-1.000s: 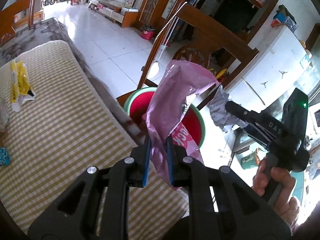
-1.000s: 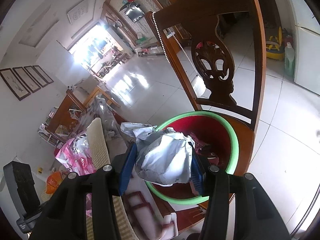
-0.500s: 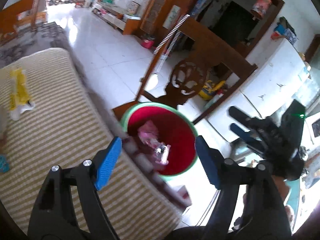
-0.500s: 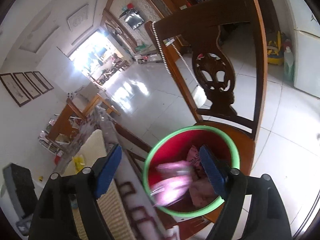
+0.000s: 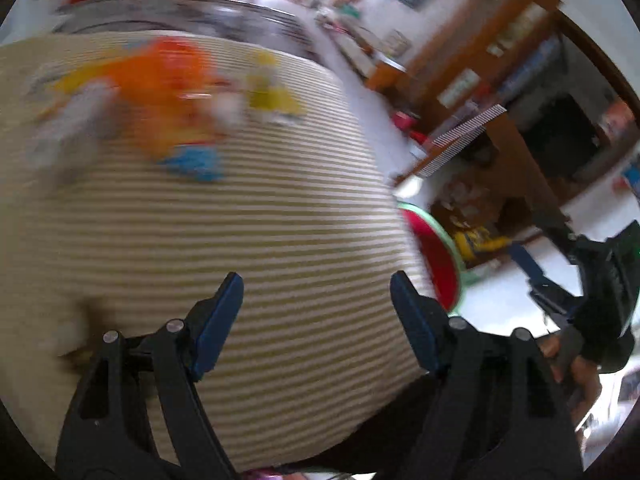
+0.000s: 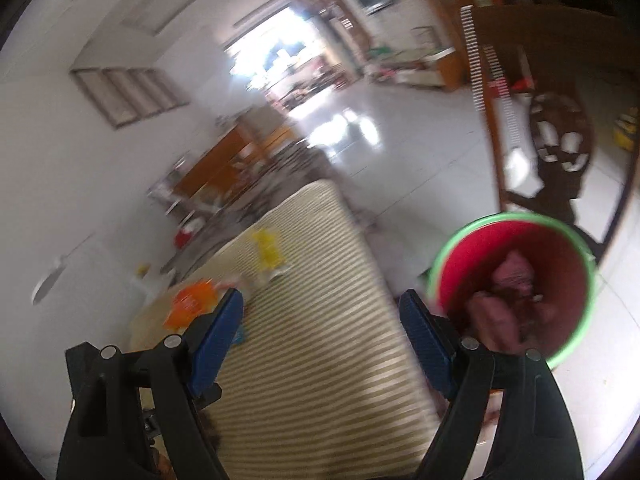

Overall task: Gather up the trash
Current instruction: 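Move both tools back over the trash on the table, then grasp the brown drink carton with the left tool while the right tool grasps the orange snack bag, then carry the brown carton and orange snack bag over the red bucket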

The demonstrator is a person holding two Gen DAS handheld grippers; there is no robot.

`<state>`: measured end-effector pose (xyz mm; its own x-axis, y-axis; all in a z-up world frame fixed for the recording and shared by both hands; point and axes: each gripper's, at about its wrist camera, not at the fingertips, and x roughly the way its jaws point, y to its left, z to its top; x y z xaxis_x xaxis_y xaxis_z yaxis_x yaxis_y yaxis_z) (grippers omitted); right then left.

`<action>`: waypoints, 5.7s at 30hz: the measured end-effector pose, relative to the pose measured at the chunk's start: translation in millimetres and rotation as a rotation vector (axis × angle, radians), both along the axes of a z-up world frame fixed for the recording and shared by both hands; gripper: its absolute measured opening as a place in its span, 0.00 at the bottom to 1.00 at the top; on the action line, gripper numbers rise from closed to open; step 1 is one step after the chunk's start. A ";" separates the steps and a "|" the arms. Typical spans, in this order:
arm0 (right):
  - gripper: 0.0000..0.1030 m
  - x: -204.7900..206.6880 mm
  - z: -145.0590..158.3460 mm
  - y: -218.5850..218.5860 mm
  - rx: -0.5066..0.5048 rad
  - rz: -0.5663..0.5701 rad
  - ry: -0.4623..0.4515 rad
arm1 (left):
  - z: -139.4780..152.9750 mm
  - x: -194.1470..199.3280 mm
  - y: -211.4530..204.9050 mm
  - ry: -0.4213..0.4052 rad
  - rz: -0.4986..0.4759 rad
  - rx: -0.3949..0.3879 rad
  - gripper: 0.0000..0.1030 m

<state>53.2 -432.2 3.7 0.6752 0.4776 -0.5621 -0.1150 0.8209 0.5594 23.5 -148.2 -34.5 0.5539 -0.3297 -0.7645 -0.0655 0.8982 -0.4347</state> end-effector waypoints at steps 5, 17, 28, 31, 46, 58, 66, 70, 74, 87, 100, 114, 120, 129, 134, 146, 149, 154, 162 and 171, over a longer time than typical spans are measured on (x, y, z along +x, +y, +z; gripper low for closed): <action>0.76 -4.4 2.3 15.7 -0.037 0.006 -0.004 | -8.1 -48.1 68.4 0.032 0.187 0.065 0.70; 0.76 -6.3 -0.9 23.4 -0.108 0.011 0.015 | -53.8 -50.9 67.6 0.142 0.201 0.141 0.75; 0.76 -4.0 -3.9 24.2 -0.104 0.015 0.045 | -44.5 -56.0 74.9 0.065 0.146 0.201 0.53; 0.76 -1.6 -3.6 31.4 -0.148 0.022 0.056 | -37.0 -62.7 91.8 0.029 0.168 0.206 0.53; 0.76 53.8 -17.8 206.5 -0.289 0.324 0.012 | -45.8 -88.9 137.5 -0.064 0.207 0.105 0.54; 0.67 114.5 -73.9 307.4 -0.450 0.390 0.077 | -44.0 -88.0 151.7 -0.092 0.218 -0.011 0.55; 0.49 101.9 -62.7 313.8 -0.446 0.423 0.033 | -45.7 -84.3 151.2 -0.090 0.213 -0.036 0.55; 0.49 88.8 -52.1 303.7 -0.413 0.443 0.027 | -47.5 -83.3 150.3 -0.086 0.211 -0.034 0.55; 0.49 73.1 -43.9 290.9 -0.386 0.467 0.058 | -48.3 -83.5 150.5 -0.081 0.214 -0.033 0.55; 0.52 48.1 -58.4 294.5 -0.529 0.550 0.127 | -54.5 -80.9 149.9 -0.059 0.216 -0.017 0.56; 0.60 49.9 -81.3 301.8 -0.515 0.558 0.166 | -55.7 -80.7 149.1 -0.067 0.226 -0.027 0.57; 0.49 33.6 -57.3 283.5 -0.456 0.545 0.087 | -49.1 -84.1 151.6 -0.102 0.244 0.002 0.56; 0.49 22.4 -41.2 255.1 -0.408 0.502 0.063 | -50.8 -82.6 149.9 -0.097 0.239 0.012 0.56; 0.49 13.4 -36.2 216.1 -0.330 0.445 0.085 | -53.8 -82.4 147.4 -0.102 0.245 0.043 0.56; 0.49 7.8 -28.9 190.0 -0.275 0.408 0.081 | -55.5 -82.3 143.2 -0.111 0.240 0.079 0.56; 0.49 -2.6 -25.0 113.7 -0.150 0.272 0.093 | -40.6 -79.7 119.0 -0.130 0.199 0.124 0.56; 0.49 -5.0 -17.1 95.5 -0.082 0.239 0.075 | -26.9 -75.5 106.3 -0.157 0.172 0.112 0.56; 0.49 -9.4 -7.0 70.7 -0.065 0.201 0.038 | 4.3 -61.4 73.6 -0.220 0.100 0.071 0.56; 0.49 -13.2 -5.5 19.0 0.000 0.108 0.022 | 36.3 -29.3 10.6 -0.275 -0.032 -0.001 0.56; 0.49 -20.2 -10.2 -39.2 0.050 -0.020 0.026 | 52.4 -0.4 -49.0 -0.284 -0.148 -0.007 0.56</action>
